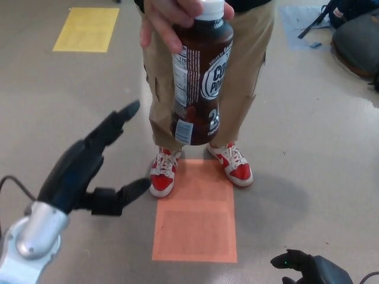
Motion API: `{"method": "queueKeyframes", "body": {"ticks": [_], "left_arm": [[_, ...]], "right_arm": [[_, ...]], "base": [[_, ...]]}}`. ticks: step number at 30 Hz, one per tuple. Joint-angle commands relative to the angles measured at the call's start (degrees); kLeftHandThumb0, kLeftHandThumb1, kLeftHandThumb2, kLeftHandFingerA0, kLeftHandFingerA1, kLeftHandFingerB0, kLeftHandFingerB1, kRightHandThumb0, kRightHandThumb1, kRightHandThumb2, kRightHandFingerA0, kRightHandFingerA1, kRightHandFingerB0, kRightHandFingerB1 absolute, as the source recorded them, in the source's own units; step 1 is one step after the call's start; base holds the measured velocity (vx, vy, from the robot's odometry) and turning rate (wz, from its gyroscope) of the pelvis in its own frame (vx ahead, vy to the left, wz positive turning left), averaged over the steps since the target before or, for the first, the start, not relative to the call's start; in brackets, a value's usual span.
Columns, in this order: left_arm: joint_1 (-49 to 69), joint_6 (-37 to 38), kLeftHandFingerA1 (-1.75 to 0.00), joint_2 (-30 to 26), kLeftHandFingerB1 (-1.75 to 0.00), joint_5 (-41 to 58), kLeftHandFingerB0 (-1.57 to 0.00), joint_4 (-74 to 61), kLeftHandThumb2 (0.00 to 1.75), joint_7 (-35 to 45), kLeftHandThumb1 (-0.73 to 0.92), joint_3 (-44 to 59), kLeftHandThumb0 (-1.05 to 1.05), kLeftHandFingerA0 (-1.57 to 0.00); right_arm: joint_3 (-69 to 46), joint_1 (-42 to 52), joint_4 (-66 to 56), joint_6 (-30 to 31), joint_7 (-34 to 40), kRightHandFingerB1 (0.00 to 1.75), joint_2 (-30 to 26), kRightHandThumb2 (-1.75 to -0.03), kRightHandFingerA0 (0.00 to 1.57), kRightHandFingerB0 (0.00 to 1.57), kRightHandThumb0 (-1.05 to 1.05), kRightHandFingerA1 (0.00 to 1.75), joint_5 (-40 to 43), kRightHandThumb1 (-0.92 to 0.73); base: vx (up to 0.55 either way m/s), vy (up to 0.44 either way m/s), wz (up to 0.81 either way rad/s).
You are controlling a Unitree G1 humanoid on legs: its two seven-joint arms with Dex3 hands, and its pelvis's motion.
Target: The robot recieved a bottle of protein shake from a person using its left hand and then shake the protein up and down 2 two times and hand it back to the person
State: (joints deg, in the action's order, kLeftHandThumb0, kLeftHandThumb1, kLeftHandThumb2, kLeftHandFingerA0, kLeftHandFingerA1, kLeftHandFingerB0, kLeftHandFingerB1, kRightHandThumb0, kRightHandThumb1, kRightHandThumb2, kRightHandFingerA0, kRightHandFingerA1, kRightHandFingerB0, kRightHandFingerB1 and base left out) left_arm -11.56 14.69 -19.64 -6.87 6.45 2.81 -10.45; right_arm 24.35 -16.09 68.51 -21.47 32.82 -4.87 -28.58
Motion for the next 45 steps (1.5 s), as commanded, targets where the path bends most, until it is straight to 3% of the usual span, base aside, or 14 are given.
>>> {"method": "queueKeyframes", "body": {"ticks": [1, 12, 15, 23, 29, 30, 45], "left_arm": [[-6.94, -29.39, -0.06, -2.33, -0.03, 20.36, 0.00, -9.86, 0.89, 17.91, 0.51, 3.01, -0.85, 0.00], [-13.58, -43.75, 0.00, -1.61, 0.00, 25.58, 0.00, -10.30, 0.91, 20.68, 0.54, 3.47, -0.90, 0.00], [-17.11, -52.58, 0.00, -1.23, 0.00, 28.26, 0.00, -10.69, 0.89, 20.01, 0.49, 4.19, -0.87, 0.00], [-22.81, -67.64, -0.06, 2.13, 0.00, 32.33, 0.00, -11.66, 0.87, 15.76, 0.48, 6.11, -0.83, 0.00], [-24.81, -71.34, -0.09, 4.37, 0.00, 30.85, 0.00, -11.98, 0.89, 14.23, 0.52, 5.55, -0.86, 0.00], [-24.91, -71.66, 0.00, 5.11, 0.00, 30.74, 0.00, -12.06, 0.60, 13.60, 0.61, 5.67, -0.81, 0.00], [-28.28, -78.37, 0.00, 13.83, 0.00, 28.61, 0.00, -13.19, 0.59, 9.92, 0.59, 4.50, -0.82, 0.00]], "right_arm": [[0.00, 0.47, 1.51, -4.29, 5.41, 0.42, -1.46, -0.64, 0.94, 0.73, -0.25, 0.48, -1.60, -0.74], [0.42, 1.23, 1.80, -3.96, 5.81, 0.43, -1.26, -0.63, 0.94, 0.74, -0.24, 0.51, -2.30, -0.77], [0.53, 1.05, 1.87, -4.02, 6.01, 0.42, -1.20, -0.64, 0.93, 0.74, -0.23, 0.66, -2.47, -0.77], [0.71, 0.38, 1.91, -3.72, 6.80, 0.43, -1.18, -0.63, 0.94, 0.76, -0.26, 0.50, -2.95, -0.76], [0.80, 0.19, 1.98, -4.34, 6.61, 0.43, -1.32, -0.63, 0.94, 0.74, -0.26, 0.53, -3.07, -0.76], [0.58, 0.18, 2.03, -4.43, 6.61, 0.43, -1.13, -0.62, 0.94, 0.75, -0.26, 0.50, -2.82, -0.75], [0.70, -0.49, 2.20, -3.48, 5.24, 0.43, -0.92, -0.64, 0.90, 0.75, -0.26, 0.47, -2.99, -0.80]], "base": [[0.00, 0.000, 0.00], [0.00, 0.000, 0.00], [0.00, 0.000, 0.00], [0.00, 0.000, 0.00], [0.00, 0.000, 0.00], [0.00, 0.000, 0.00], [0.00, 0.000, 0.00]]}}
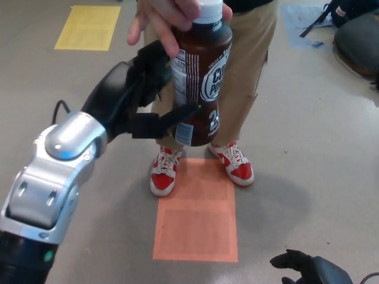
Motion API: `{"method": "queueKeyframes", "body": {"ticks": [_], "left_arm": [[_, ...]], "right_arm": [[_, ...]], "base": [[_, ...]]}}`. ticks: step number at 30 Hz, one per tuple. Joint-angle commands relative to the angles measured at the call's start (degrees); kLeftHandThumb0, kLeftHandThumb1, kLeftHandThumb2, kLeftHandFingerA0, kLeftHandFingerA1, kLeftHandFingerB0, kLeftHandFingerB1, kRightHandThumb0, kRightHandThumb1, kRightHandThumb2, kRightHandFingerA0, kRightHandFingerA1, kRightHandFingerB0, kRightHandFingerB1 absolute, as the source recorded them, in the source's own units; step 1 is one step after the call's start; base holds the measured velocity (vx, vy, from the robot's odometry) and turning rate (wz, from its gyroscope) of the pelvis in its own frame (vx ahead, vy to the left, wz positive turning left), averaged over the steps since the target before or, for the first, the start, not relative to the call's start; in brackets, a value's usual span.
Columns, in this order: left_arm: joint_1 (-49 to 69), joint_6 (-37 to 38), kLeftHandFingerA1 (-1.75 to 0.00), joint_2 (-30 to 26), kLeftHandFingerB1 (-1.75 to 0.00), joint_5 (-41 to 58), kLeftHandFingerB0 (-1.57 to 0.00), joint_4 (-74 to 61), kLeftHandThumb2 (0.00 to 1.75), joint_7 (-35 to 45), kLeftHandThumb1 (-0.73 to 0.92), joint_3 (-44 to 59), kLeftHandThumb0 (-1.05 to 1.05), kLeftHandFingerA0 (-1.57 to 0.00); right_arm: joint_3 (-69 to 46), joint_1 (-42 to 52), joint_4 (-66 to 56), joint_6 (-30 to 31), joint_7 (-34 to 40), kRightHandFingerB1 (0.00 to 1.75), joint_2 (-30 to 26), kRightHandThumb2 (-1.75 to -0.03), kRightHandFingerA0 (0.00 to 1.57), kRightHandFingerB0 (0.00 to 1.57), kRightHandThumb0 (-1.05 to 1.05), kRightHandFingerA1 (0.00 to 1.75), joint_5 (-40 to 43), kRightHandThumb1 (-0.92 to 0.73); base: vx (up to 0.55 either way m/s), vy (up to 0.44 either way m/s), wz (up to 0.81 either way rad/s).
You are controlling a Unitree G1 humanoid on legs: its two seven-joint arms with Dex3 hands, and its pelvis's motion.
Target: The robot recieved a bottle of protein shake from a person using its left hand and then shake the protein up and down 2 two times and hand it back to the person
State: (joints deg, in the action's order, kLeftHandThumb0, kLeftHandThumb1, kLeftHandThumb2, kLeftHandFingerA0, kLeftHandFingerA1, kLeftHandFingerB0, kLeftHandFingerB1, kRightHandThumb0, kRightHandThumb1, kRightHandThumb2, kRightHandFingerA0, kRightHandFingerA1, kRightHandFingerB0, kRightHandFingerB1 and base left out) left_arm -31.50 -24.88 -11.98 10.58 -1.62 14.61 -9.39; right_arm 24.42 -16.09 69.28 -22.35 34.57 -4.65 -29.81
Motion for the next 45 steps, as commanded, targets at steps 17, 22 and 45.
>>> {"method": "queueKeyframes", "body": {"ticks": [17, 22, 45], "left_arm": [[-11.38, -41.40, -0.18, 14.23, -0.01, 5.62, 0.00, 0.57, 0.84, -5.83, 0.47, 3.77, -0.78, -0.01], [-9.52, -37.40, -0.44, 17.65, -0.11, 2.52, 0.00, 1.65, 0.59, -10.67, 0.61, 6.11, -0.60, -0.49], [3.28, -8.49, -1.12, 21.07, -1.10, -6.73, -0.68, 2.71, 0.76, -20.04, 0.79, 7.92, -0.12, -1.06]], "right_arm": [[0.83, -0.41, 1.39, -3.42, 3.47, 0.42, -1.04, -0.64, 0.87, 0.74, -0.21, 0.46, -2.28, -0.78], [0.00, -0.63, 1.45, -4.22, 3.30, 0.43, -0.97, -0.64, 0.88, 0.75, -0.22, 0.47, -1.61, -0.77], [-1.90, -1.31, 2.37, -6.35, 3.61, 0.45, -0.16, -0.62, 0.93, 0.79, -0.18, 0.59, -1.36, -0.72]], "base": [[0.00, 0.000, 0.00], [0.00, 0.000, 0.00], [0.00, 0.000, 0.00]]}}
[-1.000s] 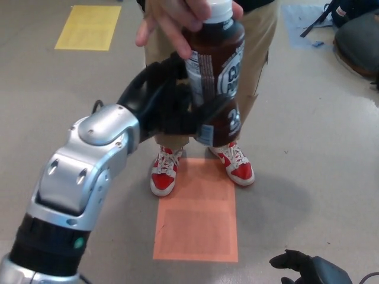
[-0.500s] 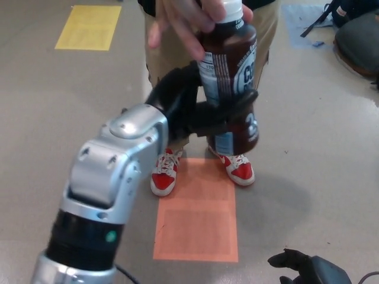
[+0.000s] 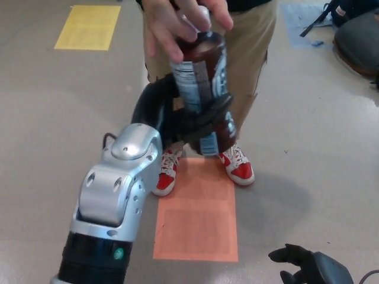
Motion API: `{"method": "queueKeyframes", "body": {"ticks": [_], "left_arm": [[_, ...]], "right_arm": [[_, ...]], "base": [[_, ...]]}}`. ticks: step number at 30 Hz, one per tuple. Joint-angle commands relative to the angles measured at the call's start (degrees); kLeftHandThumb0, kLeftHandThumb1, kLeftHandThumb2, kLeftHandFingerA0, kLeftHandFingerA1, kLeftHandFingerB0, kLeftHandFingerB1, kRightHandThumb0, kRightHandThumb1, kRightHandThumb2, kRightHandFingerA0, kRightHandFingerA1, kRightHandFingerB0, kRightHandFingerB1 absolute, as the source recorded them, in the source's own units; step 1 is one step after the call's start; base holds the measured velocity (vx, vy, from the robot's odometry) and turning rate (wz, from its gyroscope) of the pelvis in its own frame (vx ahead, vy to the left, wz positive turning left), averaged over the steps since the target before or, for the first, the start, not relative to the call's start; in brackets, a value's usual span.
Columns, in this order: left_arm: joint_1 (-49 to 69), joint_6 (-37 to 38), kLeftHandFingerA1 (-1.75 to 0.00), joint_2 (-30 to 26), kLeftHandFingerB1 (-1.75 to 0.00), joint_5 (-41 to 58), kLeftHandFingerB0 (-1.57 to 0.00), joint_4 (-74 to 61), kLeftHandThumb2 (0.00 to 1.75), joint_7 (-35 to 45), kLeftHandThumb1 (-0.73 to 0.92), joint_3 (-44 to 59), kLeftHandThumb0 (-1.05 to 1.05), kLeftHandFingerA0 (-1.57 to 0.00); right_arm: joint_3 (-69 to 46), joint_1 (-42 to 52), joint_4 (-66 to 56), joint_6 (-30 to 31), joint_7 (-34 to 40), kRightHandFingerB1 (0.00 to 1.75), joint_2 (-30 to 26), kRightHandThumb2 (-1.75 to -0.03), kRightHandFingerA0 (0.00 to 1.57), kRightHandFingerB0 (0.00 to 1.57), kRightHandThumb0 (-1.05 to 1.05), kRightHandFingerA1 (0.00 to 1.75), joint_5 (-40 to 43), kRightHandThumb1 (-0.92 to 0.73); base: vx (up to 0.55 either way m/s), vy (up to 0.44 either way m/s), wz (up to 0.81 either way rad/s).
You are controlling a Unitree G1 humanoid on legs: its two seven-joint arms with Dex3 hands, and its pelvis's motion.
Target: The robot recieved a bottle of protein shake from a person using its left hand and then shake the protein up and down 2 two times and hand it back to the person
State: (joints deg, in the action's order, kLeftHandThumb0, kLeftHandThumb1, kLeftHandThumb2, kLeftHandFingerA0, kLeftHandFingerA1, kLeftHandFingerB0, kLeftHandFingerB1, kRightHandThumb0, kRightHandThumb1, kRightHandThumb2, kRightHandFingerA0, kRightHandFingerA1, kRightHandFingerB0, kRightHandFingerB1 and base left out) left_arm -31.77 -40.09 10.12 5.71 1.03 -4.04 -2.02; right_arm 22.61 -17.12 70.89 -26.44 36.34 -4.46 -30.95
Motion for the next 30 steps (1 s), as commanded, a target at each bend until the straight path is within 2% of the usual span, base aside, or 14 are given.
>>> {"method": "queueKeyframes", "body": {"ticks": [1, 7, 15, 17, 19, 24, 25, 26, 27, 28, 29, 30], "left_arm": [[4.84, 7.62, -1.19, -1.57, -1.12, -2.14, -0.70, 0.27, 0.74, -1.12, 0.80, 0.46, -0.11, -1.04], [14.64, 22.75, -1.17, -10.48, -1.02, -9.08, -0.67, 6.48, 0.65, 1.51, 0.86, -5.46, -0.20, -1.00], [20.79, 34.77, -1.12, -15.05, -0.99, -10.72, -0.72, 13.63, 0.64, 1.61, 0.84, -7.92, -0.17, -1.00], [21.57, 35.32, -1.08, -15.89, -0.97, -10.96, -0.75, 14.83, 0.64, 1.95, 0.81, -8.57, -0.13, -1.06], [22.31, 35.28, -1.12, -16.06, -0.99, -10.94, -0.71, 15.47, 0.64, 1.97, 0.83, -8.94, -0.19, -1.00], [24.52, 34.60, -1.11, -16.99, -0.98, -10.86, -0.69, 16.36, 0.65, 2.89, 0.84, -10.48, -0.21, -1.00], [23.51, 34.99, -1.12, -17.40, -0.95, -10.26, -0.69, 14.83, 0.65, 2.94, 0.85, -9.37, -0.23, -1.02], [18.83, 32.12, -1.19, -17.01, -0.98, -5.36, -0.64, 7.31, 0.66, 3.91, 0.87, -4.14, -0.20, -0.97], [17.03, 30.89, -1.19, -16.78, -0.98, -3.37, -0.64, 4.38, 0.66, 4.33, 0.87, -2.12, -0.20, -0.97], [15.06, 27.65, -1.28, -16.22, -1.11, -0.64, -0.65, -0.21, 0.68, 4.15, 0.87, 0.73, -0.14, -0.95], [12.36, 25.64, -1.36, -15.71, -1.13, 2.07, -0.67, -3.52, 0.68, 3.84, 0.86, 3.34, -0.13, -0.88], [9.21, 23.51, -1.36, -15.12, -1.13, 5.07, -0.67, -7.00, 0.68, 3.44, 0.86, 6.21, -0.13, -0.88]], "right_arm": [[-0.15, -0.21, 0.82, -2.19, 1.81, 0.44, -0.27, -0.63, 0.91, 0.77, -0.20, 0.53, -0.18, -0.73], [-0.92, 0.06, 1.00, -1.88, 0.32, 0.44, 0.01, -0.64, 0.92, 0.76, -0.20, 0.51, 0.69, -0.74], [-0.60, -0.04, 1.15, -2.54, 1.13, 0.45, -0.41, -0.64, 0.93, 0.77, -0.22, 0.53, 0.02, -0.75], [-0.70, 0.01, 1.19, -2.48, 1.00, 0.45, -0.30, -0.64, 0.93, 0.78, -0.22, 0.57, 0.15, -0.75], [-0.79, 0.02, 1.19, -2.47, 0.84, 0.45, -0.25, -0.64, 0.93, 0.78, -0.23, 0.56, 0.26, -0.75], [-1.10, 0.73, 1.34, -2.49, 0.88, 0.44, -0.07, -0.65, 0.91, 0.78, -0.24, 0.58, 0.59, -0.76], [-1.21, 0.85, 1.27, -3.02, 0.78, 0.45, 0.03, -0.64, 0.90, 0.78, -0.22, 0.55, 0.75, -0.75], [-0.91, 0.81, 1.19, -2.59, 0.28, 0.44, 0.02, -0.63, 0.90, 0.77, -0.23, 0.48, 0.47, -0.78], [-0.78, 0.77, 1.18, -2.32, 0.08, 0.44, 0.00, -0.63, 0.90, 0.77, -0.23, 0.48, 0.32, -0.78], [-0.46, 1.42, 1.18, -2.26, 0.33, 0.44, 0.30, -0.63, 0.90, 0.77, -0.23, 0.48, 0.03, -0.77], [-0.41, 1.54, 1.29, -2.22, 0.56, 0.45, 0.44, -0.63, 0.91, 0.78, -0.22, 0.50, -0.04, -0.76], [-0.39, 1.59, 1.42, -2.18, 0.82, 0.45, 0.57, -0.63, 0.91, 0.78, -0.22, 0.50, -0.09, -0.76]], "base": [[0.00, 0.000, 0.00], [0.00, 0.000, 0.00], [0.00, 0.000, 0.00], [0.00, 0.000, 0.00], [0.00, 0.000, 0.00], [0.00, 0.000, 0.00], [0.00, 0.000, 0.00], [0.00, 0.000, 0.00], [0.00, 0.000, 0.00], [0.00, 0.000, 0.06], [0.00, 0.000, 0.00], [0.00, 0.000, 0.00]]}}
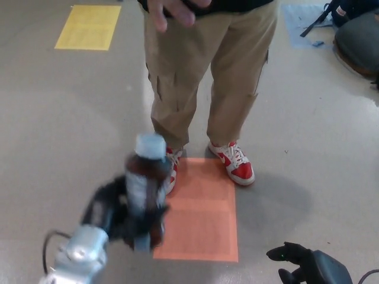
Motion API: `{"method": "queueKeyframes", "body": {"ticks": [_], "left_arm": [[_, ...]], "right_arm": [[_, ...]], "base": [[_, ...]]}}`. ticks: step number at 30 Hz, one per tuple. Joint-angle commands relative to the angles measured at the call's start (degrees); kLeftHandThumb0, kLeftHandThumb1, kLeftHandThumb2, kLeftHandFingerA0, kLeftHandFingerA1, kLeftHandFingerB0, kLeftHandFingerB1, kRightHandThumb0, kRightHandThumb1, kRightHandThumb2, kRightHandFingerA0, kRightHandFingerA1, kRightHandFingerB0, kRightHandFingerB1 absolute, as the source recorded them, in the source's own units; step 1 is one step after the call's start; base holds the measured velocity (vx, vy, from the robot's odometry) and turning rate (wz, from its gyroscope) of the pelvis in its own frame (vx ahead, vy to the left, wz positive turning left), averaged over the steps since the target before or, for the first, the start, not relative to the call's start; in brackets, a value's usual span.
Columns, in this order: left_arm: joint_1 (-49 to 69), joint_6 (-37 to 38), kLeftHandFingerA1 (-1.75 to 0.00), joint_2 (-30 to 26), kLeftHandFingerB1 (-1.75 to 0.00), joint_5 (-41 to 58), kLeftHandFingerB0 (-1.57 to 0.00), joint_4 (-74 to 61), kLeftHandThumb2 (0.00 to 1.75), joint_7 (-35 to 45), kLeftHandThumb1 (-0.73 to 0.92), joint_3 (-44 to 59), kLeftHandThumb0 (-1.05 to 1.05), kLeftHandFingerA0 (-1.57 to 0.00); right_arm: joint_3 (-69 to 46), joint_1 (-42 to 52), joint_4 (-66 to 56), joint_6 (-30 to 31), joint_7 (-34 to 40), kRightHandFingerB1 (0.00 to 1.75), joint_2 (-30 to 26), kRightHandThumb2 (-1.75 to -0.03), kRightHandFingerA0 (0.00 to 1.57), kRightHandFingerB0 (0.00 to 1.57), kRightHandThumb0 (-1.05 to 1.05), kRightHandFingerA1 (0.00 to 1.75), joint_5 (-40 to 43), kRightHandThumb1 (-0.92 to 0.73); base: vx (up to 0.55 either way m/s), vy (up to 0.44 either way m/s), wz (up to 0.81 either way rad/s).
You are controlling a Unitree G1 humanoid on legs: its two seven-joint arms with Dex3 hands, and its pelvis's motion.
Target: The robot recieved a bottle of protein shake from a person using its left hand and then shake the protein up and down 2 two times and hand it back to the person
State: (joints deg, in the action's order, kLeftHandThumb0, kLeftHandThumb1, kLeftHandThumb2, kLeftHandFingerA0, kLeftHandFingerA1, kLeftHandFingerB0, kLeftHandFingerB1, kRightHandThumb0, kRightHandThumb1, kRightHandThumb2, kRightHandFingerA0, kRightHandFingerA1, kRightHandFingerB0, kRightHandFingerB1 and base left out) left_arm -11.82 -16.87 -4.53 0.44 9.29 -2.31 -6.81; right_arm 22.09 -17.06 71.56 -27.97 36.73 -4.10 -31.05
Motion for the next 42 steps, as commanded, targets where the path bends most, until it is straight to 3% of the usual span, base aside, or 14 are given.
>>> {"method": "queueKeyframes", "body": {"ticks": [1, 4, 8, 10, 13, 16, 20, 22, 24, 29, 33, 35, 36, 42], "left_arm": [[-11.25, 0.47, -1.33, -0.05, -1.12, 10.94, -0.69, -16.13, 0.67, 1.84, 0.86, 11.84, -0.13, -0.89], [-4.75, 3.13, -1.26, 1.48, -0.95, 5.91, -0.70, -4.97, 0.65, 4.64, 0.84, 6.64, -0.18, -0.97], [6.05, 10.92, -1.25, 0.07, -1.05, -4.37, -0.71, 16.11, 0.65, 5.73, 0.83, -5.15, -0.20, -0.94], [7.00, 10.91, -1.30, -0.06, -1.08, -5.74, -0.69, 19.01, 0.66, 5.41, 0.84, -7.68, -0.22, -0.92], [1.96, 6.95, -1.25, -0.33, -0.94, 1.56, -0.70, 8.49, 0.66, 7.27, 0.84, -1.48, -0.23, -0.97], [-8.24, 0.88, -1.34, -0.11, -1.06, 10.25, -0.67, -4.84, 0.66, 5.73, 0.87, 8.19, -0.18, -0.87], [-15.69, -3.24, -1.39, 0.50, -1.07, 14.83, -0.70, -13.64, 0.69, 3.99, 0.83, 14.41, -0.14, -0.88], [-11.17, -1.35, -1.39, 2.08, -1.04, 12.07, -0.67, -10.93, 0.70, 5.66, 0.83, 11.99, -0.11, -0.86], [-3.31, 1.59, -1.26, 2.19, -0.90, 6.03, -0.71, -2.66, 0.65, 7.27, 0.82, 6.48, -0.19, -0.99], [4.05, 8.13, -1.25, 0.15, -1.03, -2.13, -0.72, 13.32, 0.65, 6.95, 0.82, -2.84, -0.21, -0.93], [-0.89, 5.14, -1.19, -0.27, -1.00, 1.85, -0.71, 7.68, 0.65, 7.66, 0.84, 0.08, -0.22, -0.99], [-7.88, -0.49, -1.25, -0.33, -0.96, 6.94, -0.70, -4.42, 0.66, 6.72, 0.85, 5.60, -0.23, -0.99], [-15.74, -4.48, -1.34, -0.16, -1.05, 12.35, -0.68, -10.32, 0.66, 4.67, 0.84, 11.18, -0.19, -0.85], [-25.41, -8.81, -1.41, -1.26, -1.06, 12.82, -0.70, -11.82, 0.71, 5.07, 0.80, 14.71, -0.14, -0.88]], "right_arm": [[0.09, 1.46, 0.78, -0.67, 0.39, 0.45, 0.19, -0.63, 0.92, 0.78, -0.21, 0.50, 0.05, -0.76], [0.04, 0.57, 0.79, -0.68, 0.83, 0.45, -0.46, -0.64, 0.93, 0.78, -0.24, 0.48, -0.18, -0.77], [0.41, 0.48, 0.87, -0.27, 0.68, 0.44, 0.10, -0.64, 0.90, 0.78, -0.22, 0.47, -0.44, -0.78], [0.42, -0.23, 0.83, -0.10, 0.34, 0.44, -0.04, -0.65, 0.92, 0.76, -0.23, 0.49, -0.48, -0.77], [0.50, 0.15, 0.66, -0.47, 1.20, 0.45, -0.54, -0.63, 0.93, 0.78, -0.22, 0.50, -0.69, -0.76], [0.23, 0.24, 0.48, -0.38, 0.84, 0.44, -0.52, -0.63, 0.92, 0.78, -0.22, 0.49, -0.31, -0.76], [0.29, -0.31, 0.49, -0.47, 1.14, 0.45, -0.42, -0.63, 0.94, 0.79, -0.22, 0.51, -0.45, -0.75], [0.05, -0.85, 0.48, 0.69, 0.45, 0.43, -0.48, -0.64, 0.92, 0.76, -0.23, 0.49, -0.22, -0.74], [0.25, -0.96, 0.65, -0.21, 1.29, 0.45, -0.53, -0.64, 0.95, 0.79, -0.22, 0.55, -0.54, -0.76], [-0.24, -0.90, 0.81, 0.03, 0.75, 0.44, -0.08, -0.65, 0.93, 0.78, -0.23, 0.56, 0.15, -0.76], [-0.80, -1.83, 0.75, -0.15, 0.18, 0.44, -0.12, -0.65, 0.93, 0.77, -0.22, 0.55, 0.52, -0.76], [-0.33, -1.93, 0.72, 0.17, 0.59, 0.44, -0.31, -0.64, 0.94, 0.78, -0.22, 0.57, -0.12, -0.78], [-0.70, -2.04, 0.71, 0.00, 0.35, 0.45, -0.16, -0.63, 0.91, 0.78, -0.23, 0.56, 0.31, -0.77], [-1.02, -1.95, 0.68, -0.37, 0.35, 0.45, -0.04, -0.64, 0.93, 0.77, -0.21, 0.50, 0.67, -0.74]], "base": [[0.00, 0.000, 0.00], [0.00, 0.000, 0.00], [0.00, 0.000, 0.00], [0.00, 0.000, 0.00], [0.00, 0.000, 0.00], [0.00, 0.000, 0.06], [0.00, 0.000, -0.02], [0.00, 0.000, 0.00], [0.00, 0.000, 0.00], [0.00, 0.001, 0.02], [0.00, 0.000, 0.00], [-0.01, 0.002, 0.04], [0.00, 0.000, 0.00], [0.00, 0.000, 0.00]]}}
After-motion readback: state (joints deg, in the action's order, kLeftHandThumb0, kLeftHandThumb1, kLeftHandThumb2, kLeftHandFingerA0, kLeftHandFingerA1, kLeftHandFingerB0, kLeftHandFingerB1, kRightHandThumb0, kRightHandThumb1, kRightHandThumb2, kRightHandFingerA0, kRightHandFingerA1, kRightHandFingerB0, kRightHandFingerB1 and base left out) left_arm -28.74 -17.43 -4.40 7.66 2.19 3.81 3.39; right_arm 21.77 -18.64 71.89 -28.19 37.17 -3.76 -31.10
